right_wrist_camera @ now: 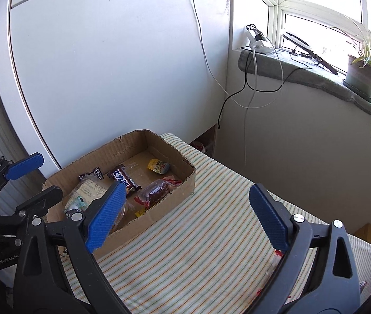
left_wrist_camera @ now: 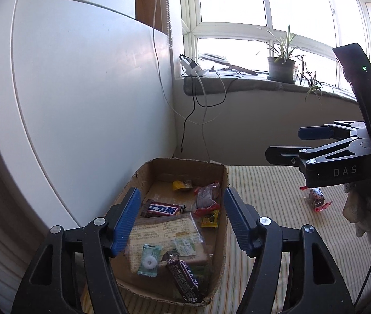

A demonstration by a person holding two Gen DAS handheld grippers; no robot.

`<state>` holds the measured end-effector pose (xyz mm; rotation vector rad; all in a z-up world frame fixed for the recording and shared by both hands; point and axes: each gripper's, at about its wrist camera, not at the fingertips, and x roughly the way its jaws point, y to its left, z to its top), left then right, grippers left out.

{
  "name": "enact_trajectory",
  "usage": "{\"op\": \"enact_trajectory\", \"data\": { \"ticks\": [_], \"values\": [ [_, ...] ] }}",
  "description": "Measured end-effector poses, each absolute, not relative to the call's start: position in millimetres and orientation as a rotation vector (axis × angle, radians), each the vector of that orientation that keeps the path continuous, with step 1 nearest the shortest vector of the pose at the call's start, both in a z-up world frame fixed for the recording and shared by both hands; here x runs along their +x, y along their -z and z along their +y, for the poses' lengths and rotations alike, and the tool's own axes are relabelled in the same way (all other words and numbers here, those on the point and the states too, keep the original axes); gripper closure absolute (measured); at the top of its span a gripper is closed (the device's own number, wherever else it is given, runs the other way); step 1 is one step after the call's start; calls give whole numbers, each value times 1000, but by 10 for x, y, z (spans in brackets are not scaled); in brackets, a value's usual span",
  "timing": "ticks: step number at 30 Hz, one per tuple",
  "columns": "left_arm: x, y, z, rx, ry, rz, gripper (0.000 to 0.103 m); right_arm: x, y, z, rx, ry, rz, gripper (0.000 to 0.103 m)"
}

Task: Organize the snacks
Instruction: 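Move both grippers back to the last treat bag and egg candy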

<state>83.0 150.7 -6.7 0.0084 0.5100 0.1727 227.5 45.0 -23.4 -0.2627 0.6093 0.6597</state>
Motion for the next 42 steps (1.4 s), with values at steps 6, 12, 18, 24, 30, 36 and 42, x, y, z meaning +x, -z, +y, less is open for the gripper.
{"op": "enact_trajectory", "data": {
  "ticks": [6, 12, 18, 24, 30, 36, 42],
  "values": [
    [867, 40, 1281, 32, -143, 506, 34, 2249, 196, 79, -266, -586, 610, 5],
    [948, 34, 1051, 42, -109, 512, 34, 2247, 215, -341, -275, -537, 642, 5],
    [1117, 110, 808, 32, -52, 533, 34, 2191, 306, -827, -306, -459, 665, 4],
    [1342, 239, 466, 12, 50, 581, 34, 2118, 407, -1423, -299, -358, 650, 4],
    [1604, 418, 82, -14, 158, 648, 38, 2002, 572, -2203, -197, -260, 630, 5],
    [1905, 636, -251, -64, 255, 723, 40, 2016, 868, -2890, -101, -146, 722, 12],
    [2135, 837, -455, -108, 297, 791, 42, 2287, 1145, -3436, 77, -108, 830, 30]
  ]
}}
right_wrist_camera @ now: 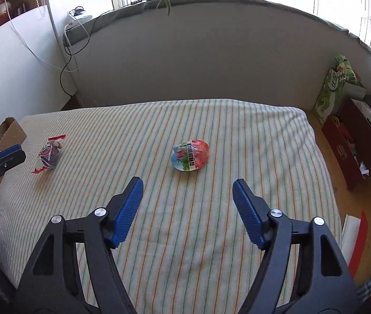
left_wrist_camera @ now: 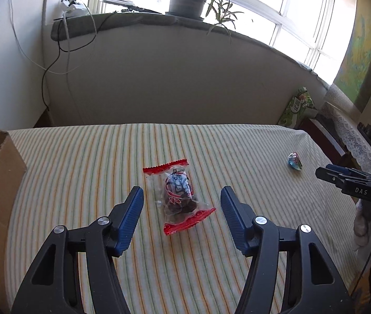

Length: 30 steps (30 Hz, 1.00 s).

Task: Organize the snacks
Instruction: 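Move both grippers back to the last treat bag and egg candy, then grasp the clear treat bag with the left gripper while the right grasps the egg candy, then carry the treat bag and egg candy over the cardboard box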

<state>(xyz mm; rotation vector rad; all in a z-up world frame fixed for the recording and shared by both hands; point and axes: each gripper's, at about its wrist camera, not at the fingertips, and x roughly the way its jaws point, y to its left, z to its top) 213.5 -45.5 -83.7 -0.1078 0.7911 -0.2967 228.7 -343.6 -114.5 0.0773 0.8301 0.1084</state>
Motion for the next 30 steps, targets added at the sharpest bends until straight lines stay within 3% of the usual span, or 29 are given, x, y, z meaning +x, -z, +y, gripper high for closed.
{"op": "enact_trajectory", "data": {
  "ticks": [5, 9, 13, 17, 30],
  "values": [
    [2300, 940, -536, -82, 274, 819, 42, 2616, 1245, -3394, 60, -113, 851, 32],
    [2417, 1066, -586, -58, 264, 858, 42, 2854, 1344, -3265, 42, -134, 883, 45],
    [2542, 1191, -581, -62, 240, 890, 42, 2955, 1434, -3178, 15, -138, 895, 48],
    [2592, 1239, -588, -57, 229, 895, 64, 2963, 1460, -3183, 11, -130, 892, 54],
    [2378, 1149, -643, 0, 247, 856, 71, 2843, 1439, -3116, -11, -117, 890, 67]
  ]
}}
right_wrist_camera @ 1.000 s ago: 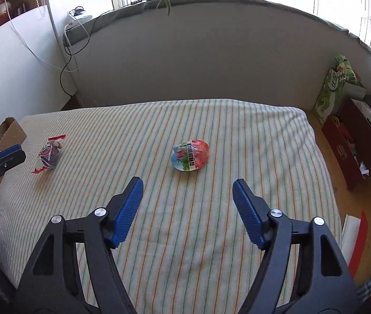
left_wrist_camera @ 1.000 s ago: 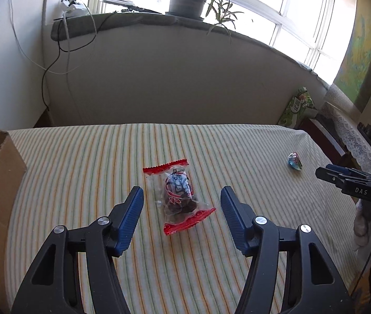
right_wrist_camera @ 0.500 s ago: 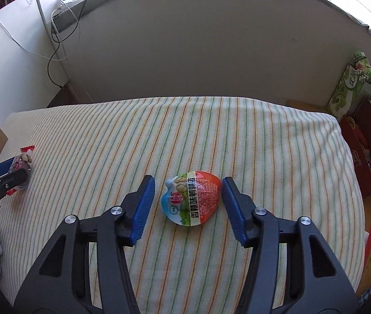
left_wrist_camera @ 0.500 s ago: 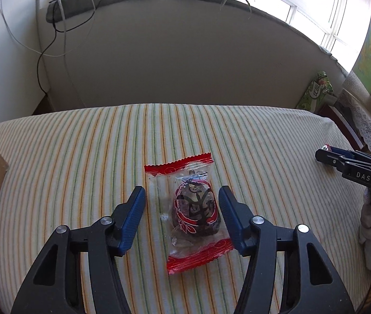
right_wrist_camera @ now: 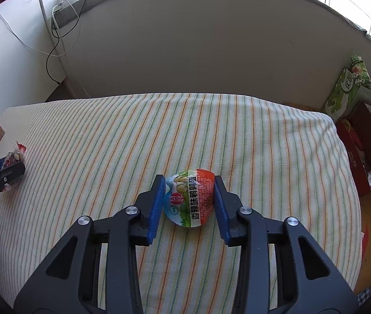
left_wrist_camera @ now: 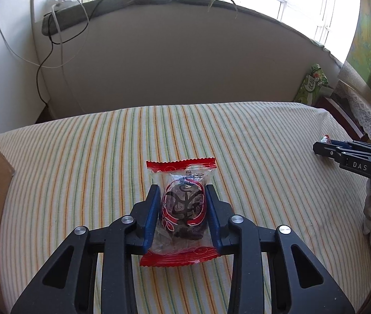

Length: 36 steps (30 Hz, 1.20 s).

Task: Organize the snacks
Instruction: 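Carry the treat bag and egg candy over the cardboard box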

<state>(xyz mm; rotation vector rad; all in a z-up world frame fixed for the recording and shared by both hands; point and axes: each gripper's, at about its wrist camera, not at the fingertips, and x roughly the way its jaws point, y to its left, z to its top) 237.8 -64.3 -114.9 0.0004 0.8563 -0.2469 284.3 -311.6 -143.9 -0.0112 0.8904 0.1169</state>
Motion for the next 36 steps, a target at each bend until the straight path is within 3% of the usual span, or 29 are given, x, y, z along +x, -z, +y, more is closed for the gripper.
{"op": "enact_trajectory", "data": {
  "ticks": [14, 36],
  "values": [
    [1873, 724, -407, 20, 217, 738, 71, 2481, 1073, -2849, -16, -184, 822, 68],
    [1030, 213, 332, -8, 68, 557, 71, 2102, 410, -1518, -128, -385, 685, 68]
  ]
}}
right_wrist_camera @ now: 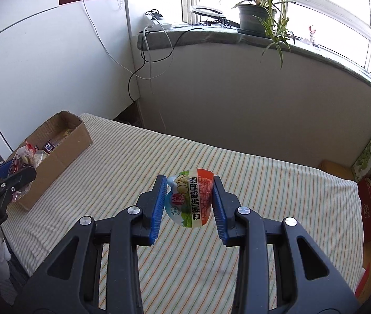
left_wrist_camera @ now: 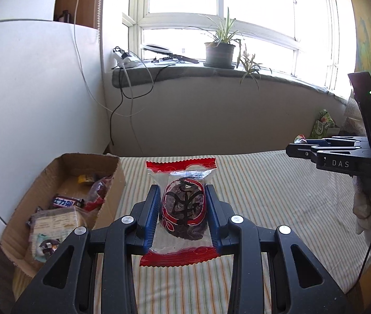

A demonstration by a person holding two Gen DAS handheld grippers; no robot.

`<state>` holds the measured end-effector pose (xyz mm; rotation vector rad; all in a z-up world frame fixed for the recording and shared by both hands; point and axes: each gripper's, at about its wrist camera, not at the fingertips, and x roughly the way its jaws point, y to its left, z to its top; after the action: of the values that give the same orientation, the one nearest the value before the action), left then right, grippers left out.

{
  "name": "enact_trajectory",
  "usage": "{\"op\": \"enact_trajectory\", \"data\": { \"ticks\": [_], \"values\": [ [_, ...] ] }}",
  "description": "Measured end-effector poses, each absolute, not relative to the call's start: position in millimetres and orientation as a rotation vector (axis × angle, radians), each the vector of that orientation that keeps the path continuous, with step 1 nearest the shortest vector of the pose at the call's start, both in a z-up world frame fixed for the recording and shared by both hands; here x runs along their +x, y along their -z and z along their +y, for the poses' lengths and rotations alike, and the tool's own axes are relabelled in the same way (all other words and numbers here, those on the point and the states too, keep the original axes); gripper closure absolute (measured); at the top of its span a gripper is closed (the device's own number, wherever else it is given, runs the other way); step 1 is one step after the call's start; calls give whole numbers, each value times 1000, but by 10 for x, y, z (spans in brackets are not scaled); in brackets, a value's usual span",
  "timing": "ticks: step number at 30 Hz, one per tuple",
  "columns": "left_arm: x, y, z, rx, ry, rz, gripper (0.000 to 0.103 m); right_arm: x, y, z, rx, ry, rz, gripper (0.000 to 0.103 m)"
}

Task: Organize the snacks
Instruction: 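Carry the treat bag and egg candy over the cardboard box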

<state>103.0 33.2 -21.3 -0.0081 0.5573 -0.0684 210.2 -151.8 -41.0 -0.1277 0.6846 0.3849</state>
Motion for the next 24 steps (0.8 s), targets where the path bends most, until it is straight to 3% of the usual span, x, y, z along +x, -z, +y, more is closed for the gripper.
{"op": "enact_trajectory", "data": {
  "ticks": [24],
  "values": [
    [880, 302, 1497, -83, -159, 550, 71, 2320, 239, 185, -234, -640, 636, 68]
  ]
}}
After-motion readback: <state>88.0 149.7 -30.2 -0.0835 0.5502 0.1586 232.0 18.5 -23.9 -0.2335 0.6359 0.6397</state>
